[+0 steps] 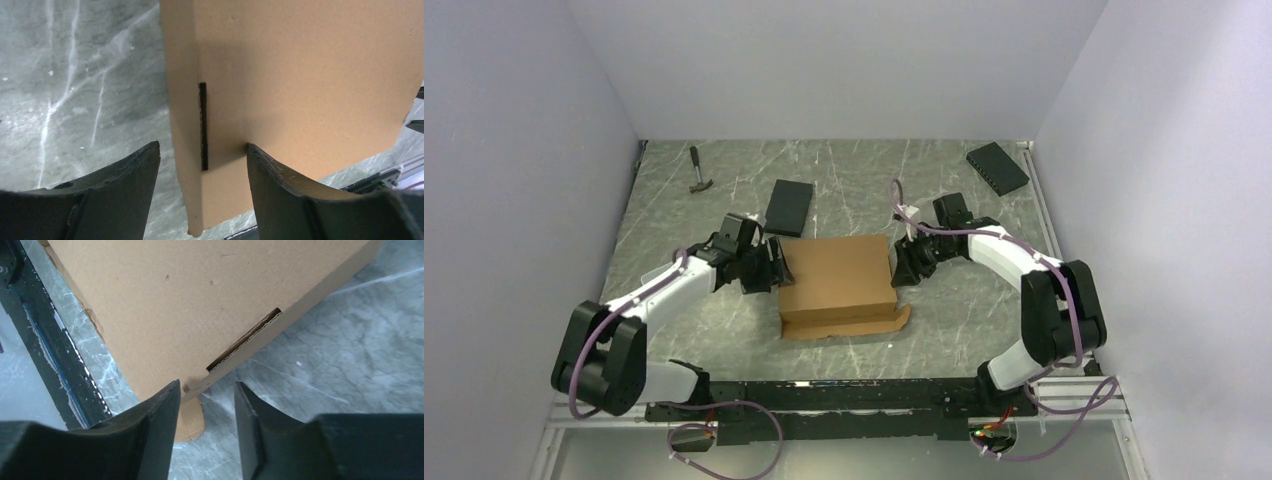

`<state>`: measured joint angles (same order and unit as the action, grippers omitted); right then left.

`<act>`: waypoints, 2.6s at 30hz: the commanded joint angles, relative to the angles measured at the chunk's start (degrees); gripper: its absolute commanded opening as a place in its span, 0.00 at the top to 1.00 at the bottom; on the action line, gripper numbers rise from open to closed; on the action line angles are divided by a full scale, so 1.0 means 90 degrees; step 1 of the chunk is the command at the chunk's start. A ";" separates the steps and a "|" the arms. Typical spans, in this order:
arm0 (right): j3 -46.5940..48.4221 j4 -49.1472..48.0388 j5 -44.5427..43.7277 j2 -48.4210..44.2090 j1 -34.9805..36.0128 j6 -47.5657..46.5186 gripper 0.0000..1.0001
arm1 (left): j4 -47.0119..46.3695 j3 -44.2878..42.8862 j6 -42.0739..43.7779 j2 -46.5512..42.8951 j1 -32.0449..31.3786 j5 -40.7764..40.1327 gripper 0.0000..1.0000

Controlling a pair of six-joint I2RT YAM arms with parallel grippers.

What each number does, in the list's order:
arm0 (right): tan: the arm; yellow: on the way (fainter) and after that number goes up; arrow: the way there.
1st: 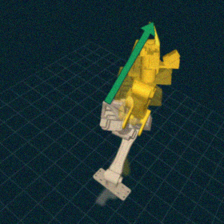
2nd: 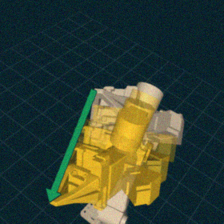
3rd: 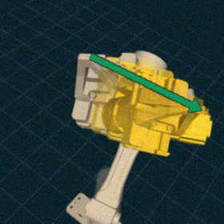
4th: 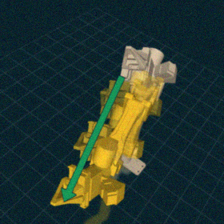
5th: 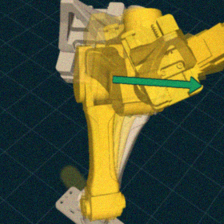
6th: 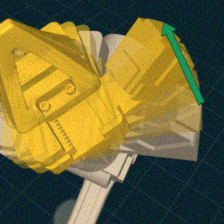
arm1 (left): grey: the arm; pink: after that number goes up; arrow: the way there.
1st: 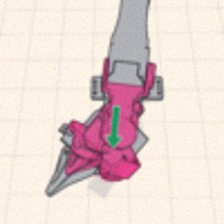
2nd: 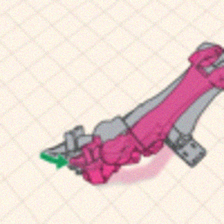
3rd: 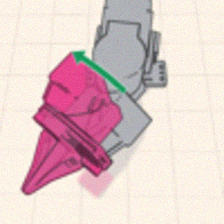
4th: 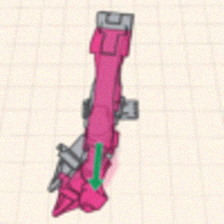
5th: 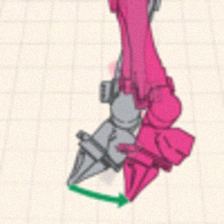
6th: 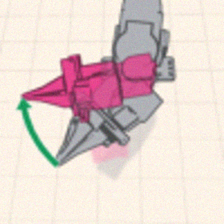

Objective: Fold the paper box

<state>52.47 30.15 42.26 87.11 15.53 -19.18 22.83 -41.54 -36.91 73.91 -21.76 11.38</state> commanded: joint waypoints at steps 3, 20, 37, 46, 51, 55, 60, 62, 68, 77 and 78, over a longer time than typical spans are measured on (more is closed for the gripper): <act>0.0214 0.0078 0.0085 0.0427 0.0264 0.0090 0.63 | -0.0122 -0.0648 0.0454 0.0635 0.0157 0.0172 0.35; 0.0132 0.0505 0.0662 0.0580 0.0859 -0.0266 0.81 | 0.0290 -0.2387 0.1133 0.2518 0.0718 0.0665 0.47; 0.0327 0.1427 0.0390 -0.1124 0.0410 -0.1641 0.59 | 0.0550 -0.1570 0.1235 -0.1231 0.0718 0.0843 0.18; 0.0325 0.1776 0.1191 -0.2154 0.0338 -0.2527 0.42 | -0.1147 0.0115 0.0261 -0.2408 -0.1348 0.1090 0.28; 0.0391 0.1967 0.1357 -0.2148 0.0073 -0.2703 0.41 | -0.1760 0.0399 0.0598 -0.2278 -0.3472 -0.0638 0.27; 0.0382 0.1981 0.1504 -0.2163 -0.0130 -0.2676 0.41 | -0.2559 0.0465 0.1336 -0.1550 -0.5251 -0.2401 0.27; 0.0324 0.1879 0.1449 -0.2133 -0.0219 -0.2555 0.41 | -0.3526 0.0241 0.2266 -0.0233 -0.6397 -0.3902 0.28; 0.0314 0.1843 0.1408 -0.2129 -0.0236 -0.2507 0.41 | -0.3750 0.0140 0.2264 0.0169 -0.6501 -0.4119 0.28; 0.0284 0.1751 0.1320 -0.2060 -0.0241 -0.2387 0.41 | -0.3655 -0.0262 0.1768 0.0977 -0.6663 -0.4838 0.35; 0.0269 0.1612 0.1145 -0.2004 -0.0243 -0.2199 0.40 | -0.3557 -0.0744 0.1607 0.1798 -0.7034 -0.5370 0.39; 0.0252 0.1512 0.1065 -0.2021 -0.0241 -0.2120 0.40 | -0.3494 -0.0734 0.1481 0.1782 -0.7035 -0.5396 0.40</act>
<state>53.82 46.96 52.56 69.19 13.58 -39.75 -7.62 -46.26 -20.91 88.99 -84.25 -33.06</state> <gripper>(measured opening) 0.594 0.617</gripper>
